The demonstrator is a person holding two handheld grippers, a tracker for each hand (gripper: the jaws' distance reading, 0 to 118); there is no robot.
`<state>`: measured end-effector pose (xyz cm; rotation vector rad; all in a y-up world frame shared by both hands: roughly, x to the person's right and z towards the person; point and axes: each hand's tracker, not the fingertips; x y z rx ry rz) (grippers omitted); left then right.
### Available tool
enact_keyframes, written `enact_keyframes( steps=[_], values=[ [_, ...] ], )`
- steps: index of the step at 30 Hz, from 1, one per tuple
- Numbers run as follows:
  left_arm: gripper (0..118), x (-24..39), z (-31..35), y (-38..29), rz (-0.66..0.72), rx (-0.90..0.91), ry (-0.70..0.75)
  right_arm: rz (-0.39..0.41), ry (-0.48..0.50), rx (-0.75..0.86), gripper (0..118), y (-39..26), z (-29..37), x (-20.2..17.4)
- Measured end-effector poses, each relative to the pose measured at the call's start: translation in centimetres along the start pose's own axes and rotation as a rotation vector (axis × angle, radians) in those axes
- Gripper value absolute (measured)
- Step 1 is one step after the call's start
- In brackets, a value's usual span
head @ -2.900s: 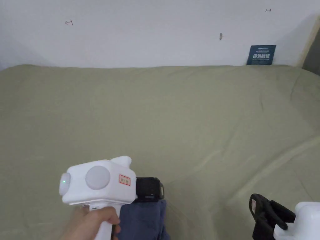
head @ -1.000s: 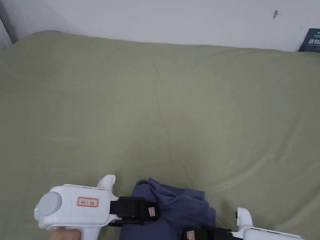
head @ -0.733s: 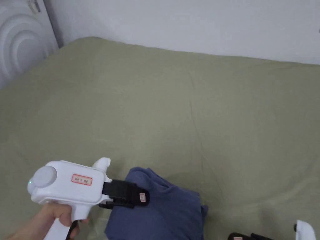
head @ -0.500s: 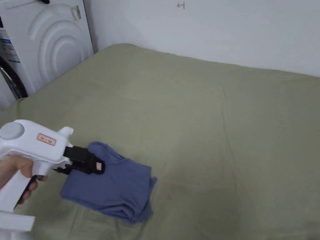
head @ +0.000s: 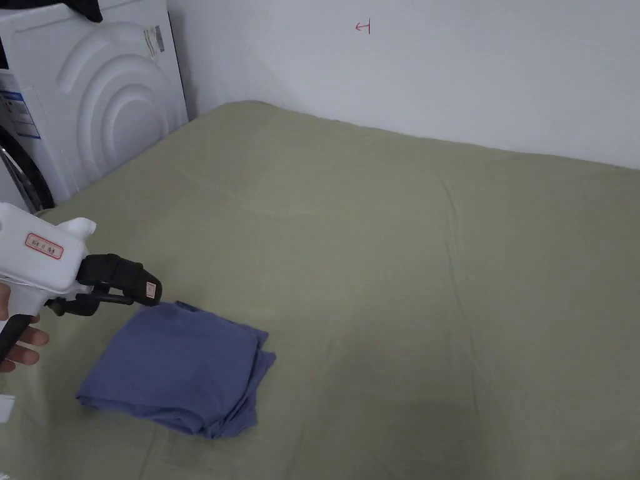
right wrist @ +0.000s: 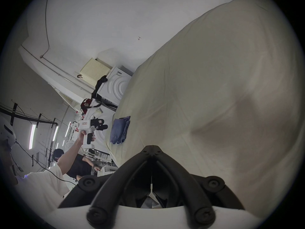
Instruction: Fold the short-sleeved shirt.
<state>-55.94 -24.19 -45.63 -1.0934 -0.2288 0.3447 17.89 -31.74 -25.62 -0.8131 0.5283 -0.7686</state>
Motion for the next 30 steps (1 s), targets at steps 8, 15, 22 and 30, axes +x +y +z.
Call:
enact_keyframes(
  steps=[8, 15, 22, 30],
  values=[
    [56, 13.0, 2.6, -5.6, -0.144, 0.233, -0.018, 0.137, -0.049, 0.122, 2, 0.9, 3.7, -3.8],
    [0, 30.5, 2.0, -13.2, -0.230, 0.409, -0.148, 0.444, -0.448, 0.403, 2, 1.3, 7.3, -11.6],
    [0, 42.7, 4.0, -19.6, -0.401, 0.801, 0.048, 0.724, -0.810, 0.690, 2, -0.1, 8.9, -16.1],
    [0, 46.0, 5.9, -21.5, -0.503, 0.879, 0.078, 0.738, -0.755, 0.767, 2, -0.9, 12.1, -17.2]
  ],
)
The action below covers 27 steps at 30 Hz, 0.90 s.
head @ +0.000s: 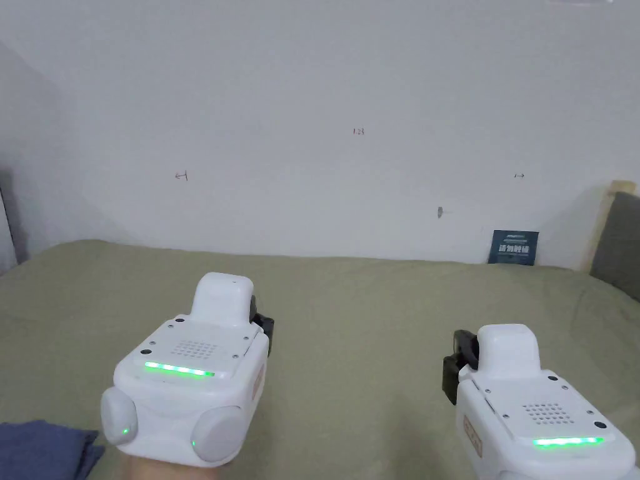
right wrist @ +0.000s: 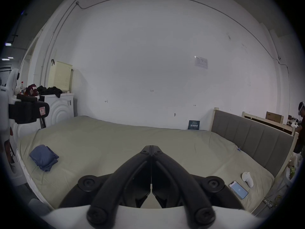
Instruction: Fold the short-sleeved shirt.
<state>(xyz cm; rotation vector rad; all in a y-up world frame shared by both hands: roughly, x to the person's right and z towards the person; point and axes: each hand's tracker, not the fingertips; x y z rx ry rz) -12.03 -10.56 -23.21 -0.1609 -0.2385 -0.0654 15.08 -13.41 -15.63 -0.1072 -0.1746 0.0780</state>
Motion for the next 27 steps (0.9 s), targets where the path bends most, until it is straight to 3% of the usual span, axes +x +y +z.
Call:
enact_keyframes(
  steps=[13, 14, 15, 17, 18, 19, 25, 27],
  values=[
    [0, -0.6, 0.4, -0.3, -0.005, 0.002, 0.029, 0.003, 0.005, 0.029, 2, 0.9, 0.3, 0.1],
    [4, -0.5, 0.4, -0.3, -0.006, 0.002, 0.033, 0.003, -0.002, 0.034, 3, 1.0, 0.3, 0.2],
    [15, -0.4, 0.3, -0.2, -0.007, 0.002, 0.033, -0.002, -0.008, 0.036, 14, 1.1, 0.4, 0.4],
    [81, -0.3, 0.1, -0.2, -0.016, -0.011, 0.038, -0.017, -0.020, 0.031, 94, 1.4, 0.3, 0.7],
    [111, -0.2, -0.1, -0.2, -0.017, -0.018, 0.040, -0.019, -0.016, 0.022, 118, 1.5, 0.2, 0.9],
    [118, -0.2, -0.2, -0.2, -0.016, -0.032, 0.036, -0.005, 0.006, 0.021, 118, 1.6, 0.3, 0.9],
    [118, -0.1, -0.1, 0.4, 0.010, 0.007, 0.070, 0.021, -0.060, 0.008, 118, 2.7, -0.1, 1.1],
    [118, 0.0, -0.2, 0.8, 0.007, 0.003, 0.065, 0.013, -0.008, -0.009, 118, 3.4, -0.1, 1.4]
  ],
)
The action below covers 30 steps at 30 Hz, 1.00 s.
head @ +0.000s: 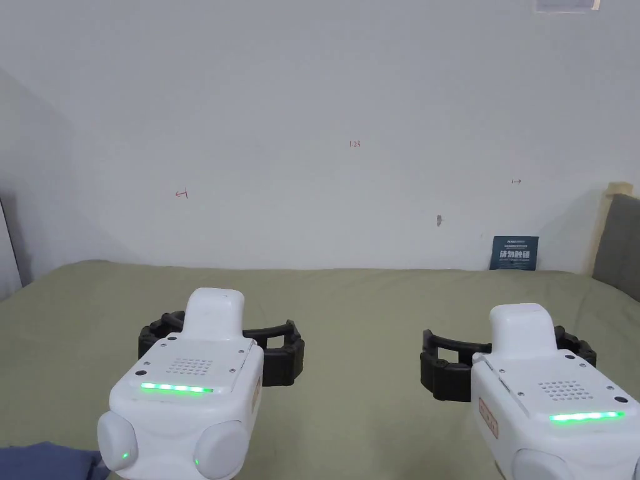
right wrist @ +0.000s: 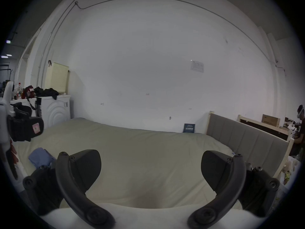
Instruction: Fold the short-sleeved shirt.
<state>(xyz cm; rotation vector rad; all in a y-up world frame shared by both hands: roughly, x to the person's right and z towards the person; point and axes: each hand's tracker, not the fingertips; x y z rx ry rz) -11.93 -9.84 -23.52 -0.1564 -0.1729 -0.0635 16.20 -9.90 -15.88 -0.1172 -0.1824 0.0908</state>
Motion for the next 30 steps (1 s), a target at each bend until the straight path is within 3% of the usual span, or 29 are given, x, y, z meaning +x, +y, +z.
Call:
enact_keyframes(
  steps=[3, 7, 11, 15, 20, 22, 24, 26, 29, 30],
  values=[
    [118, 0.2, 0.7, 0.3, -0.003, -0.010, -0.008, -0.077, 0.076, 0.024, 118, 0.8, 1.1, 0.0],
    [118, 0.2, 1.4, 0.5, 0.013, -0.017, 0.005, -0.097, 0.023, 0.000, 118, 1.9, 1.5, -0.6],
    [118, 0.2, 1.9, 0.6, 0.024, -0.030, -0.006, 0.021, -0.100, -0.036, 118, 2.7, 1.9, -1.9],
    [118, 0.3, 2.2, 0.4, 0.035, -0.038, -0.003, 0.057, -0.143, -0.013, 118, 2.4, 1.9, -2.9],
    [118, 0.7, 2.9, 0.6, 0.043, -0.044, -0.015, 0.003, -0.131, -0.003, 118, 2.6, 2.1, -2.7],
    [118, 0.5, 2.9, 0.8, 0.039, -0.039, -0.013, -0.046, -0.081, -0.025, 118, 2.9, 2.1, -2.1],
    [118, 0.6, 3.2, 1.0, 0.035, -0.034, -0.019, -0.146, 0.035, -0.053, 118, 3.1, 2.8, -1.4],
    [118, 0.5, 3.1, 1.0, 0.036, -0.034, -0.020, -0.178, 0.073, -0.094, 118, 3.0, 2.8, -1.2],
    [118, 0.6, 3.0, 1.0, 0.022, -0.029, -0.009, -0.089, 0.068, -0.053, 118, 1.7, 2.7, -2.0],
    [118, 0.6, 3.0, 1.0, 0.018, -0.031, 0.000, -0.092, 0.021, -0.004, 118, 1.3, 2.5, -2.1]
  ],
)
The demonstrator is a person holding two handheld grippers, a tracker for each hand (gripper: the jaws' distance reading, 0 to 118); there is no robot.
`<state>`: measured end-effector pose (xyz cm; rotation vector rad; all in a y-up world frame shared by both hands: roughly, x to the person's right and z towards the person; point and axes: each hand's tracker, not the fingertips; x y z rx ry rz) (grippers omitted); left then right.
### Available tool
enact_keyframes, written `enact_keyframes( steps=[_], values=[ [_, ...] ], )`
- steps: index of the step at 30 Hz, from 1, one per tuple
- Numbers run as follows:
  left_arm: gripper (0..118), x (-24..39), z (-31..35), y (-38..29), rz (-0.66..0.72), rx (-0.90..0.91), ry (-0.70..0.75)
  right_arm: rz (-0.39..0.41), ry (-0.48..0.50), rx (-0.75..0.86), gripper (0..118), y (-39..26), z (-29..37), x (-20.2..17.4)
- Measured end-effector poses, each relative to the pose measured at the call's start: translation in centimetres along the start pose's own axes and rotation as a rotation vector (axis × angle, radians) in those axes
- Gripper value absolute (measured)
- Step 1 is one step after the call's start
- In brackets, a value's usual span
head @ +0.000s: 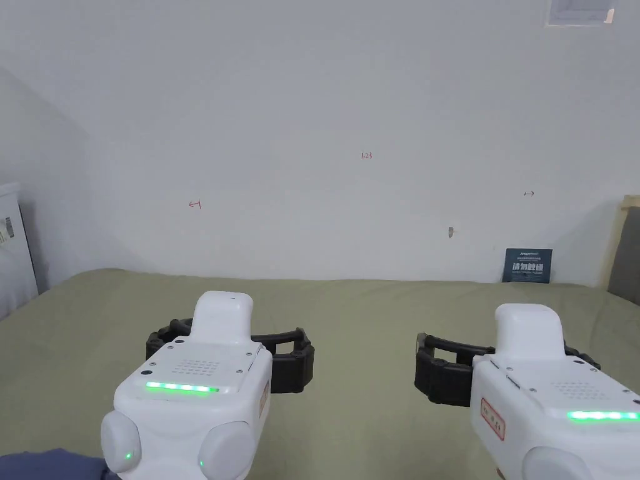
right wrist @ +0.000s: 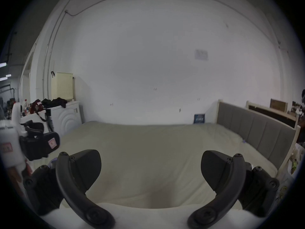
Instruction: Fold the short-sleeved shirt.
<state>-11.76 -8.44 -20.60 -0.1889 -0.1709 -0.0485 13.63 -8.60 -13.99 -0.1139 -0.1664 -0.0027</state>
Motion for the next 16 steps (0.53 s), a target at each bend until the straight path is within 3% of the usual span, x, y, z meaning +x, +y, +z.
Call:
enact_keyframes(
  steps=[4, 7, 16],
  values=[
    [118, -0.5, 0.0, -0.1, 0.000, -0.003, 0.001, -0.003, 0.039, 0.013, 118, -0.1, 0.0, 0.9],
    [118, -1.0, -0.2, -0.1, -0.002, -0.011, 0.010, 0.069, -0.014, 0.024, 118, -0.1, 0.0, 0.9],
    [118, -1.6, -0.2, -0.2, 0.000, -0.015, 0.017, 0.085, -0.011, 0.010, 118, -0.1, -0.4, 1.2]
  ],
)
